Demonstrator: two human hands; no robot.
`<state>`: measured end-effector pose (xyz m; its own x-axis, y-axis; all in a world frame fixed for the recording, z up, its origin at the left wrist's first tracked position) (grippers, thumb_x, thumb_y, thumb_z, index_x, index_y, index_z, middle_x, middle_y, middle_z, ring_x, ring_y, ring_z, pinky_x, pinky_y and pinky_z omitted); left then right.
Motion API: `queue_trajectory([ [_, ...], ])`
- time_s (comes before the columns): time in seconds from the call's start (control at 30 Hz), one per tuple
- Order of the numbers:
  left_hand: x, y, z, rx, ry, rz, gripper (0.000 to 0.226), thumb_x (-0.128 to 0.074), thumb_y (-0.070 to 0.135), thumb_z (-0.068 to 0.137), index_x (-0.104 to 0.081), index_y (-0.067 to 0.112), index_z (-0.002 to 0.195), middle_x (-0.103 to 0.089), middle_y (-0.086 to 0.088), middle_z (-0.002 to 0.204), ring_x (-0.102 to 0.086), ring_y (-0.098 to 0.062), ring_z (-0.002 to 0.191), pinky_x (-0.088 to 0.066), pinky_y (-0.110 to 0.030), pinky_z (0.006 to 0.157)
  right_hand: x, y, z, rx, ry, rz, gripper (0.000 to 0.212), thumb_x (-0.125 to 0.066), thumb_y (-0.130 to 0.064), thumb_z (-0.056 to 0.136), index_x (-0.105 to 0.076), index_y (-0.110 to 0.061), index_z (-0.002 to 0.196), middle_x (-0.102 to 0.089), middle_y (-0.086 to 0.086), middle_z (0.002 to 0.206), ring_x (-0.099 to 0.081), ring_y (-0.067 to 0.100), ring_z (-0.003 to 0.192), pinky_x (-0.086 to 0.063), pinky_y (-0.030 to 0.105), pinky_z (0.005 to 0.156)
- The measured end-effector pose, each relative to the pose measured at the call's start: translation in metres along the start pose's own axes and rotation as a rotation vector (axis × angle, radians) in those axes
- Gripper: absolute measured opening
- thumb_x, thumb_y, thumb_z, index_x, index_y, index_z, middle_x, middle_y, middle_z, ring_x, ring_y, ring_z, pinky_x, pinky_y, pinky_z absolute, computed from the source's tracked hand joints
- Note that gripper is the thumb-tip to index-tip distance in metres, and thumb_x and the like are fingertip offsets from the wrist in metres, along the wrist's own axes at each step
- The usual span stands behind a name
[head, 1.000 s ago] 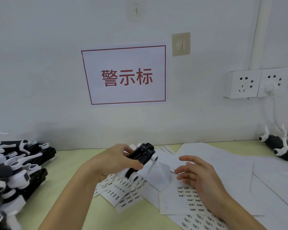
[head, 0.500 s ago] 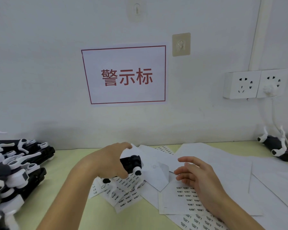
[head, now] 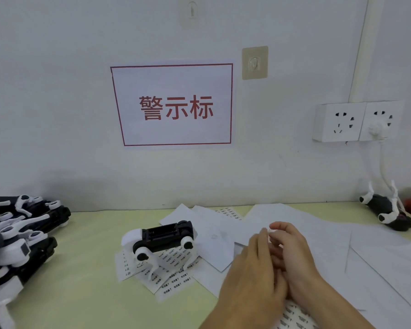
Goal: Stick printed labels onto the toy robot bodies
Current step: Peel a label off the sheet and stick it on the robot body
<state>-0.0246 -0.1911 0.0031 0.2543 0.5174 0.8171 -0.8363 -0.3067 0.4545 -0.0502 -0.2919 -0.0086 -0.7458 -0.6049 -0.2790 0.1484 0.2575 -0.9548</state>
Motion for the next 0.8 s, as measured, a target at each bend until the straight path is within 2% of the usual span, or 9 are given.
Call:
queue_trajectory([
  [0.07, 0.001, -0.002, 0.001, -0.021, -0.002, -0.010, 0.045, -0.041, 0.035, 0.093, -0.038, 0.023, 0.136, -0.046, 0.009, 0.127, -0.043, -0.010, 0.114, -0.035, -0.028, 0.098, -0.001, 0.000, 0.000, -0.023, 0.004, 0.090, 0.018, -0.044, 0.001, 0.093, -0.056, -0.013, 0.094, -0.035, -0.003, 0.053, -0.025, 0.008, 0.039, -0.023, 0.020, 0.032],
  [0.13, 0.002, -0.001, 0.000, -0.034, -0.005, 0.008, 0.033, -0.043, 0.037, 0.090, -0.042, 0.027, 0.122, -0.047, 0.012, 0.116, -0.042, -0.009, 0.107, -0.034, -0.027, 0.094, -0.002, -0.003, -0.001, -0.054, -0.008, 0.210, 0.016, -0.042, 0.002, 0.093, -0.054, -0.009, 0.094, -0.035, -0.003, 0.054, -0.024, 0.007, 0.038, -0.018, 0.017, 0.030],
  [0.27, -0.006, -0.006, 0.002, -0.007, -0.103, 0.144, 0.057, -0.038, 0.050, 0.096, -0.032, 0.021, 0.144, -0.036, 0.008, 0.144, -0.034, -0.012, 0.131, -0.026, -0.031, 0.110, 0.008, -0.018, -0.002, -0.128, -0.033, 0.411, 0.009, -0.045, -0.003, 0.093, -0.052, -0.008, 0.093, -0.034, -0.001, 0.056, -0.024, 0.007, 0.040, -0.014, 0.018, 0.029],
  [0.33, -0.008, -0.009, 0.003, 0.012, -0.134, 0.196, 0.058, -0.037, 0.056, 0.096, -0.035, 0.021, 0.142, -0.032, 0.007, 0.148, -0.030, -0.015, 0.134, -0.023, -0.034, 0.113, 0.019, -0.033, -0.001, -0.131, -0.022, 0.381, 0.008, -0.045, -0.005, 0.092, -0.053, -0.008, 0.093, -0.035, 0.000, 0.057, -0.025, 0.008, 0.040, -0.014, 0.018, 0.030],
  [0.43, -0.010, -0.010, 0.003, 0.023, -0.150, 0.190, 0.053, -0.037, 0.059, 0.095, -0.040, 0.025, 0.135, -0.030, 0.008, 0.147, -0.026, -0.014, 0.133, -0.021, -0.034, 0.114, 0.047, -0.062, 0.001, -0.074, 0.065, -0.148, 0.011, -0.051, -0.013, 0.094, -0.062, -0.011, 0.096, -0.052, 0.004, 0.066, -0.038, 0.014, 0.047, -0.027, 0.022, 0.038],
  [0.53, -0.011, -0.013, 0.004, 0.034, -0.159, 0.169, 0.051, -0.036, 0.060, 0.094, -0.041, 0.032, 0.135, -0.027, 0.010, 0.149, -0.022, -0.012, 0.134, -0.018, -0.034, 0.114, 0.068, -0.078, -0.004, -0.029, 0.109, -0.715, 0.015, -0.057, -0.021, 0.093, -0.068, -0.014, 0.100, -0.069, 0.006, 0.083, -0.055, 0.019, 0.064, -0.047, 0.030, 0.056],
  [0.63, -0.012, -0.013, 0.005, 0.027, -0.156, 0.173, 0.052, -0.034, 0.063, 0.093, -0.041, 0.035, 0.136, -0.026, 0.010, 0.150, -0.020, -0.012, 0.133, -0.018, -0.034, 0.113, 0.079, -0.068, -0.013, -0.047, 0.126, -1.174, 0.033, -0.058, -0.028, 0.093, -0.065, -0.002, 0.113, -0.069, 0.016, 0.113, -0.063, 0.024, 0.086, -0.053, 0.040, 0.086],
  [0.7, -0.013, -0.012, 0.004, 0.020, -0.157, 0.183, 0.055, -0.034, 0.064, 0.091, -0.041, 0.034, 0.136, -0.026, 0.008, 0.151, -0.021, -0.012, 0.135, -0.017, -0.034, 0.114, 0.083, -0.059, -0.020, -0.035, 0.150, -1.316, 0.042, -0.057, -0.039, 0.095, -0.062, -0.007, 0.121, -0.065, 0.009, 0.124, -0.061, 0.023, 0.106, -0.047, 0.033, 0.092],
  [0.8, -0.010, -0.009, 0.002, 0.007, -0.151, 0.203, 0.057, -0.034, 0.065, 0.091, -0.040, 0.033, 0.138, -0.025, 0.008, 0.152, -0.022, -0.012, 0.136, -0.017, -0.034, 0.114, 0.086, -0.050, -0.035, -0.012, 0.152, -1.347, 0.048, -0.056, -0.051, 0.093, -0.052, -0.020, 0.130, -0.058, -0.003, 0.114, -0.055, 0.016, 0.105, -0.044, 0.026, 0.086],
])
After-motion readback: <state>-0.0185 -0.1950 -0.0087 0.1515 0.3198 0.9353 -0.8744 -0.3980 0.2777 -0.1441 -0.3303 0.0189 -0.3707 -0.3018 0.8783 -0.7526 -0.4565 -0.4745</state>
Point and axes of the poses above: each hand's wrist, its own z-axis towards the middle knuckle, its own x-axis out of the back of the hand, y = z × x, the point moved 6 cm from there along z, towards the middle knuckle
